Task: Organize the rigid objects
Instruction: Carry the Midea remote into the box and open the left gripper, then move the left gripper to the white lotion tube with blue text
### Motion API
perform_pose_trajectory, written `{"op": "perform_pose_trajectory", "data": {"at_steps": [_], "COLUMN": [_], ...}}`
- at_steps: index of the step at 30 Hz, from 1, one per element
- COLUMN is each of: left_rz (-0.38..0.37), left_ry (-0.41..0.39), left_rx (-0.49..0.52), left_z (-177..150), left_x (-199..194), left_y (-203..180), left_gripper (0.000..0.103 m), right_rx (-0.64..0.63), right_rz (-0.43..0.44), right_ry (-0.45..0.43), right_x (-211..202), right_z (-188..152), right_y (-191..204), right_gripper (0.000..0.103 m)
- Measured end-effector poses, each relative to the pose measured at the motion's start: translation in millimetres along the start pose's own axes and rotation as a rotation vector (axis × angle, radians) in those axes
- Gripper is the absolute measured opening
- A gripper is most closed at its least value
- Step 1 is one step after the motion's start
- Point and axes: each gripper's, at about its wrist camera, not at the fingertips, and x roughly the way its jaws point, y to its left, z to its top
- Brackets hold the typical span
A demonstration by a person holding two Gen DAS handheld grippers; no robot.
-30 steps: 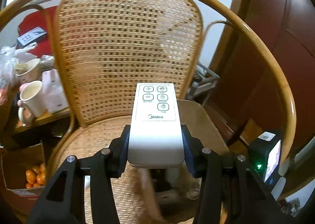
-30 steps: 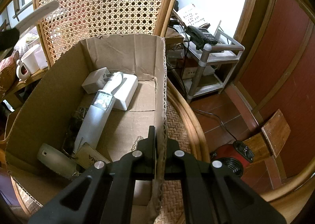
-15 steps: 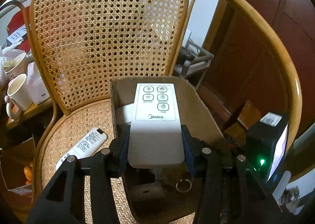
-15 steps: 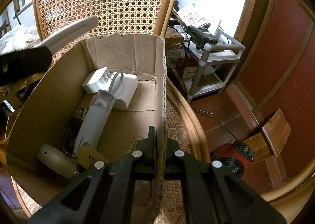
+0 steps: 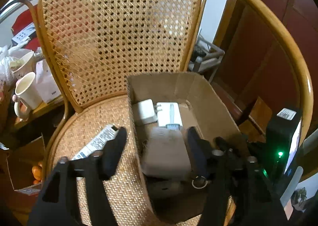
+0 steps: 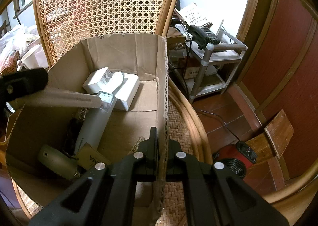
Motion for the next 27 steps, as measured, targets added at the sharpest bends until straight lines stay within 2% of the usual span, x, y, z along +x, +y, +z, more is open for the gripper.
{"op": "perform_pose_trajectory", "data": {"at_steps": [2, 3, 5, 6, 11, 15, 21, 27], "left_rz": [-0.011, -0.011, 0.011, 0.031, 0.130, 0.144, 0.217, 0.275], "left_ry": [-0.030, -0.037, -0.046, -0.049, -0.029, -0.003, -0.024, 0.077], "left_rx": [-0.002, -0.001, 0.004, 0.006, -0.035, -0.072, -0.073, -0.089], "left_z": [0.7, 1.7, 2.2, 2.8, 2.0, -1.4, -6.1, -15.0], "left_x": [-7.8, -10.5, -14.0, -14.6, -4.9, 3.4, 9.2, 40.0], "left_y": [3.7, 5.3, 9.3, 11.9, 38.8, 62.6, 92.1, 121.9], "left_gripper": [0.081, 0.084, 0.095, 0.096, 0.098, 0.098, 0.102, 0.102], "right_rx": [0.002, 0.002, 0.002, 0.002, 0.002, 0.003, 0.004, 0.003], "right_rz": [0.001, 0.000, -0.001, 0.000, 0.000, -0.002, -0.003, -0.004], "right_ry": [0.002, 0.001, 0.002, 0.002, 0.002, 0.003, 0.003, 0.004], "right_x": [0.4, -0.1, -0.1, 0.8, 0.5, 0.9, 1.4, 1.5], "right_z": [-0.2, -0.1, -0.4, -0.3, -0.5, 0.1, 1.1, 1.4], "right_y": [-0.8, -0.2, -0.2, 0.3, 0.6, 1.2, 1.6, 1.8], "right_gripper": [0.006, 0.006, 0.006, 0.006, 0.006, 0.006, 0.006, 0.006]}}
